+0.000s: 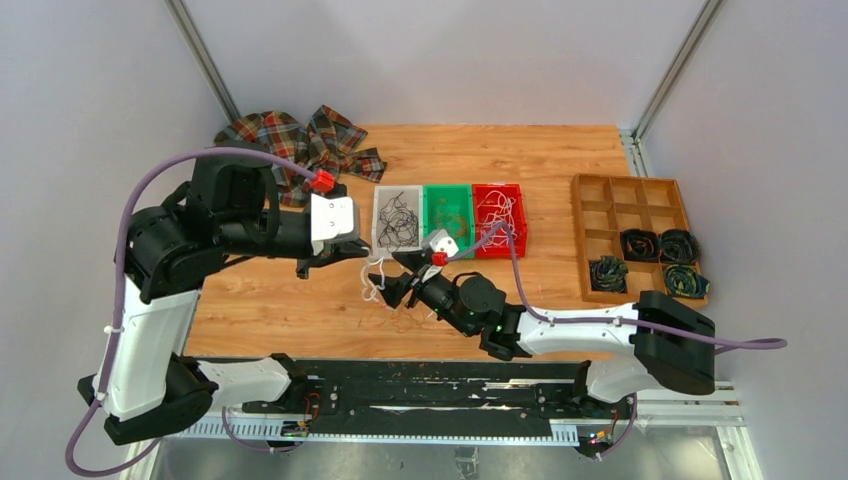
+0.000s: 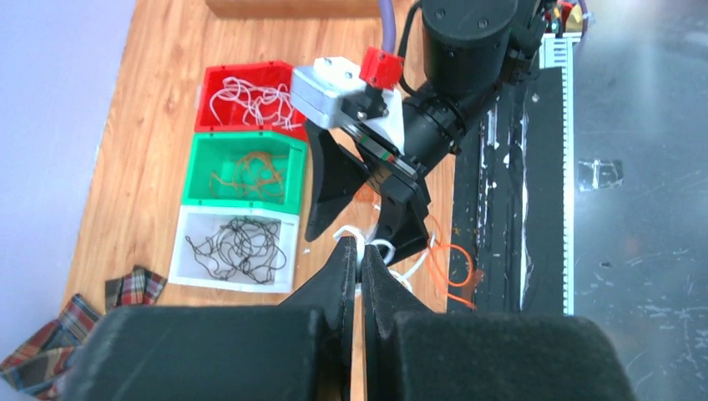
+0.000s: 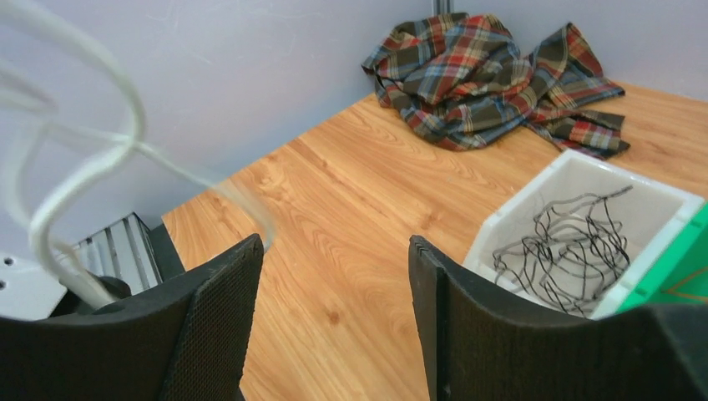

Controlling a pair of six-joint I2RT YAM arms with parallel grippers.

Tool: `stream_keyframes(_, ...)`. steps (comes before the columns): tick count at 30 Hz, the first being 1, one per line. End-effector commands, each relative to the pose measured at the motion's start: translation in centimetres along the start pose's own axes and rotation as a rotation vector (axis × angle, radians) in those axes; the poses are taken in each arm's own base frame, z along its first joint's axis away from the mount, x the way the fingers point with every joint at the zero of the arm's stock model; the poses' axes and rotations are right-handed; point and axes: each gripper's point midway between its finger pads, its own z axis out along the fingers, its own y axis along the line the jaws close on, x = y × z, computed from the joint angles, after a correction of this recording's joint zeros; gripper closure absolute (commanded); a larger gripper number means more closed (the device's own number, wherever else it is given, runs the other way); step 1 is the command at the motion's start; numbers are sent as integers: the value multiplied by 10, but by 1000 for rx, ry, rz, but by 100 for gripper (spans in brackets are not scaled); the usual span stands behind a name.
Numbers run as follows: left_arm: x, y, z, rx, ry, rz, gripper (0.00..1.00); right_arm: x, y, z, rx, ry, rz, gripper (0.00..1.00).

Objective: Untangle the cables

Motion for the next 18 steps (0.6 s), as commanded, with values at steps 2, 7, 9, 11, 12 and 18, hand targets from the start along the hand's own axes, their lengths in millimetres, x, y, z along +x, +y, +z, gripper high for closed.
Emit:
stream_keyframes(2, -26, -1, -5, 14, -78, 5, 100, 12, -13, -19, 61, 19, 32, 36)
stream_keyframes(7, -37, 7, -15, -40, -97, 41, 100, 32, -35, -38, 147, 69, 8, 39)
stream_keyframes(9, -44, 10, -22, -71, -113, 72, 100, 36, -46, -47, 192, 79, -2, 39)
stream_keyframes(11, -49, 13, -29, -101, -122, 94, 100, 41, -56, -56, 226, 89, -12, 39)
stream_keyframes(12, -50, 14, -31, -113, -125, 105, 100, 43, -61, -61, 249, 94, -16, 39)
stream_keyframes(18, -36, 14, -29, -117, -85, 144, 100, 17, -67, -71, 263, 61, -65, 37)
